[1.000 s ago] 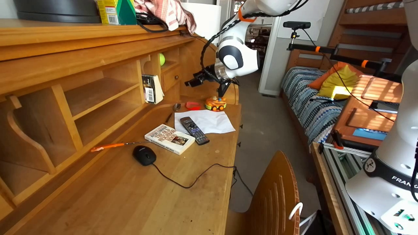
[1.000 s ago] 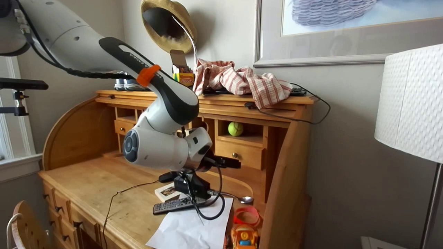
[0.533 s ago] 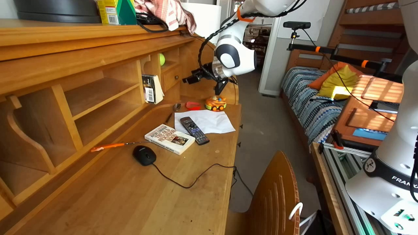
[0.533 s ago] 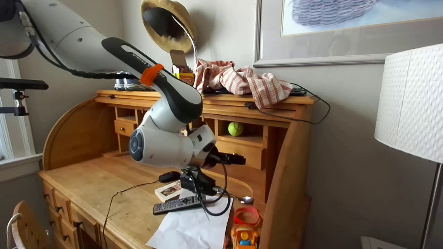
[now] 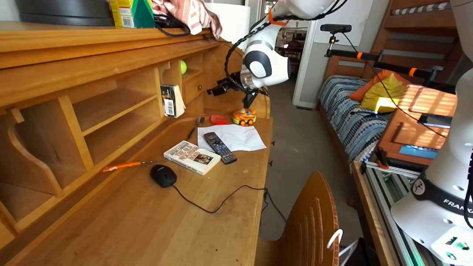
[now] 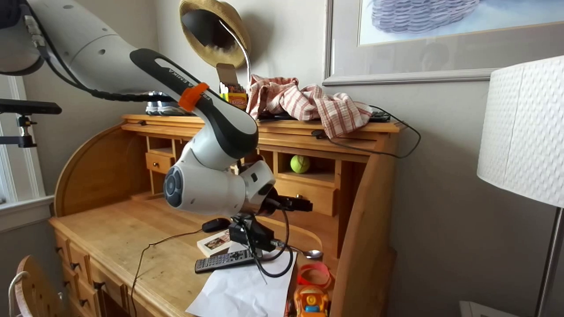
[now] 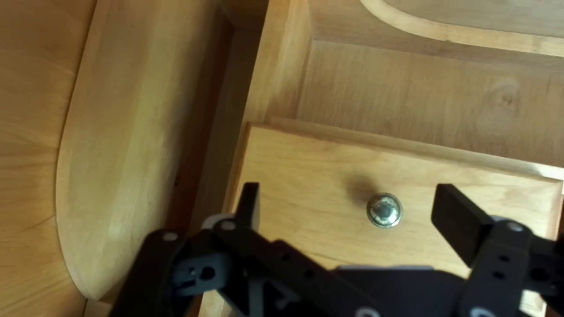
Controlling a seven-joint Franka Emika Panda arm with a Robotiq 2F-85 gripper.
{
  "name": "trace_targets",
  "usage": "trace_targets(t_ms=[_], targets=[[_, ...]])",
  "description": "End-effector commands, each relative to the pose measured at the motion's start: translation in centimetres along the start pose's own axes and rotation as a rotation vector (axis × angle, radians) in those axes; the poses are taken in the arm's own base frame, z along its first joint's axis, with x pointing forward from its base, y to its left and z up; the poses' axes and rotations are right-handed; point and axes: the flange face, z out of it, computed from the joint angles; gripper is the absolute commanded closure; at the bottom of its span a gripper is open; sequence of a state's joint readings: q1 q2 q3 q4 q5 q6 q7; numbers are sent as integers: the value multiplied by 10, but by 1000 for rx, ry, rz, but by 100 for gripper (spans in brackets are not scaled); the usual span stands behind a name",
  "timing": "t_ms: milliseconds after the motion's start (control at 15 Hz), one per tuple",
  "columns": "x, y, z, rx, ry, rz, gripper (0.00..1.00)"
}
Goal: Open the right drawer
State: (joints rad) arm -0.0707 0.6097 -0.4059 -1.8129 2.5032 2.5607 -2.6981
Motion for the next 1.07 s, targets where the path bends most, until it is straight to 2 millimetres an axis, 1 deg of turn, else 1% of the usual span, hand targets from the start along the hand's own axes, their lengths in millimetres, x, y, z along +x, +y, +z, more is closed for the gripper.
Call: trace_targets(t_ms=[0,200,467,667,867,1000], targets=[[-16,-11,3,42,19,11,0],[-14,-20,13,77,71,30,0],[-10,-26,25,106,126,36,0],[-11,-26,31,102,142,44,0],[-15,-20,37,94,147,51,0],[-18,-20,42,96,146,52,0]])
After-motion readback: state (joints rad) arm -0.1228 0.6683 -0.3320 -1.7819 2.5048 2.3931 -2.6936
